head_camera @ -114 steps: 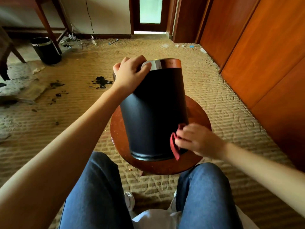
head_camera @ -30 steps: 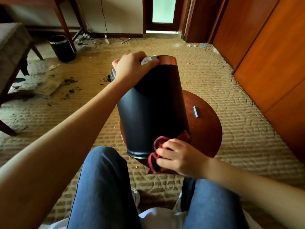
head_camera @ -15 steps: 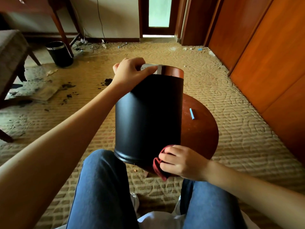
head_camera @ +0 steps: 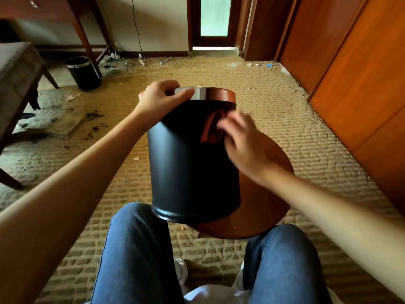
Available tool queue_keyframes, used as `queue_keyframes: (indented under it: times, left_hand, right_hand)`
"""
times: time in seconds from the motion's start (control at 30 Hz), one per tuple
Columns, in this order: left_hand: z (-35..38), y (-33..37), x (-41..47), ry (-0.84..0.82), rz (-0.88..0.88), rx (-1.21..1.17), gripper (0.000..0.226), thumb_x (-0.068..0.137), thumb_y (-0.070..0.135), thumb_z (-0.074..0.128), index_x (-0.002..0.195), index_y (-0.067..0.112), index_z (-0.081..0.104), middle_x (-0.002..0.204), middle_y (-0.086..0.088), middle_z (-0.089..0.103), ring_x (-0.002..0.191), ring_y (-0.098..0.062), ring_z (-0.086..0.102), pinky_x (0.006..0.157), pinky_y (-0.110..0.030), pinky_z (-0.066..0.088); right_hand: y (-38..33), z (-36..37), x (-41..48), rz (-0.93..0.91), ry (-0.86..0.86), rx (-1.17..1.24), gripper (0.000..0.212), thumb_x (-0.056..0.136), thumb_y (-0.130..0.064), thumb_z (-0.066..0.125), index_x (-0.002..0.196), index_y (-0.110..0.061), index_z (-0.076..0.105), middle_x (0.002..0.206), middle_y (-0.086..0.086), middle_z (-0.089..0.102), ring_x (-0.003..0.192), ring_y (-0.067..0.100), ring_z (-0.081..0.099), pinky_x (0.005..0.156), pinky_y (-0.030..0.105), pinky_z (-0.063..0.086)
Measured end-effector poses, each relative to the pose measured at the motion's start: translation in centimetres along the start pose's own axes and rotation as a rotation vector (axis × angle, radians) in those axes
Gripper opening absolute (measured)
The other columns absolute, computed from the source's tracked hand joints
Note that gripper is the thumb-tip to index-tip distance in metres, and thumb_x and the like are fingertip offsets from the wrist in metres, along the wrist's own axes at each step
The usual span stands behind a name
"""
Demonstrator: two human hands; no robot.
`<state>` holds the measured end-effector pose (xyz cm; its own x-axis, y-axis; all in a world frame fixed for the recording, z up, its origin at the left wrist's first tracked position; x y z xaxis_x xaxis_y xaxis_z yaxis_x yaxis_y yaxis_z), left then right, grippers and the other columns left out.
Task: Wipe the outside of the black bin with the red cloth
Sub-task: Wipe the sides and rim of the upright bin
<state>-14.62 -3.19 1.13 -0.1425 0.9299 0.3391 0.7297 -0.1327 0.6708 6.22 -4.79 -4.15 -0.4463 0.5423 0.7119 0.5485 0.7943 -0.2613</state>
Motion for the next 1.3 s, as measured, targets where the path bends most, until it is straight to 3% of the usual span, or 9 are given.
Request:
queue_keyframes:
  times: [0.2,0.33,0.4,0.5,0.63,0.8,0.93,1.1,1.3]
  left_hand:
    - [2.0,4.4,2.1,-0.073,0.039,0.414,0.044,0.085,0.065,0.051,0.089,0.022,0.060,0.087,0.005,0.057,0.089,-0.019,0.049,0.093,-0.042,0.023]
    - [4.8,7.4,2.6,-0.110,0.051,0.449,0.047,0.082,0.063,0.057,0.091,0.019,0.069,0.082,0.005,0.062,0.090,-0.020,0.052,0.091,-0.041,0.021]
    - [6.0,8.6,2.4,-0.143,0.101,0.430,0.044,0.078,0.065,0.060,0.080,0.021,0.066,0.066,0.010,0.051,0.085,-0.018,0.050,0.085,-0.038,0.019]
    - [7.0,9.6,2.3,-0.228,0.145,0.384,0.046,0.075,0.066,0.064,0.064,0.022,0.056,0.059,0.009,0.044,0.080,-0.016,0.046,0.083,-0.037,0.019]
    - [5.8,8.9,2.8,-0.325,0.122,0.230,0.047,0.077,0.059,0.068,0.053,0.021,0.051,0.055,0.008,0.043,0.069,-0.008,0.044,0.082,-0.035,0.023]
    - [5.3,6.3,2.7,-0.268,0.116,-0.054,0.044,0.076,0.058,0.066,0.062,0.017,0.061,0.055,0.009,0.043,0.057,-0.006,0.038,0.064,-0.031,0.029]
    - [5.2,5.7,3.1,-0.249,0.060,-0.028,0.040,0.069,0.065,0.052,0.056,0.028,0.059,0.053,0.016,0.049,0.058,0.000,0.041,0.073,-0.036,0.030]
    - [4.6,4.5,2.9,-0.125,0.013,0.056,0.051,0.082,0.062,0.059,0.063,0.015,0.050,0.060,0.007,0.040,0.060,-0.005,0.039,0.076,-0.033,0.026]
    - [3.3,2.8,2.0,-0.018,-0.007,0.048,0.053,0.087,0.055,0.059,0.058,0.020,0.032,0.057,0.007,0.035,0.054,0.000,0.037,0.079,-0.033,0.025]
  right_hand:
    - [-3.1,1.2,-11.8,-0.226,-0.313,0.125,0.027,0.079,-0.004,0.051,0.103,-0.014,0.055,0.108,0.004,0.046,0.091,0.022,0.048,0.075,0.031,0.048]
    - [-3.2,0.2,-12.2,-0.135,-0.418,0.288,0.020,0.088,-0.025,0.063,0.100,-0.009,0.067,0.113,0.009,0.048,0.100,0.019,0.053,0.085,0.026,0.048]
    - [-2.6,-1.1,-10.8,0.040,-0.328,0.347,0.024,0.086,-0.032,0.065,0.088,-0.009,0.068,0.107,0.007,0.049,0.100,0.013,0.052,0.091,0.020,0.043]
    - [0.1,-4.2,-7.0,0.265,0.018,0.271,0.020,0.083,-0.028,0.062,0.078,-0.009,0.064,0.095,0.002,0.051,0.092,0.007,0.050,0.088,0.011,0.036]
    - [2.8,-7.8,-0.8,0.381,0.319,0.324,0.024,0.084,-0.009,0.059,0.108,-0.014,0.054,0.109,0.008,0.056,0.102,0.019,0.056,0.089,0.025,0.046]
    - [3.1,-6.9,2.4,0.297,0.394,0.193,0.028,0.083,0.002,0.055,0.110,-0.004,0.061,0.110,0.012,0.058,0.106,0.014,0.052,0.094,0.021,0.042]
    - [4.4,-5.4,1.7,0.146,0.258,0.062,0.027,0.085,0.003,0.051,0.109,0.001,0.064,0.109,0.018,0.057,0.107,0.024,0.051,0.094,0.024,0.039]
    - [5.7,-2.8,-4.2,0.120,0.074,-0.078,0.032,0.078,-0.005,0.046,0.109,-0.009,0.057,0.115,0.018,0.056,0.102,0.031,0.050,0.089,0.030,0.037]
    - [1.6,-1.5,-13.0,-0.349,-0.128,-0.098,0.028,0.090,-0.001,0.045,0.113,-0.016,0.050,0.117,0.007,0.047,0.097,0.024,0.049,0.080,0.034,0.047]
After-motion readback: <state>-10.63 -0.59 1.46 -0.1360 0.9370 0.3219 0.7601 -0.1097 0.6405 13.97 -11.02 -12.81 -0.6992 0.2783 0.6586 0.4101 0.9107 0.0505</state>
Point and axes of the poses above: each hand's wrist, its own x-axis towards the middle knuckle, its own z-axis out of the palm, y = z × x, the point moved 4 cm from there along x, towards the middle knuckle
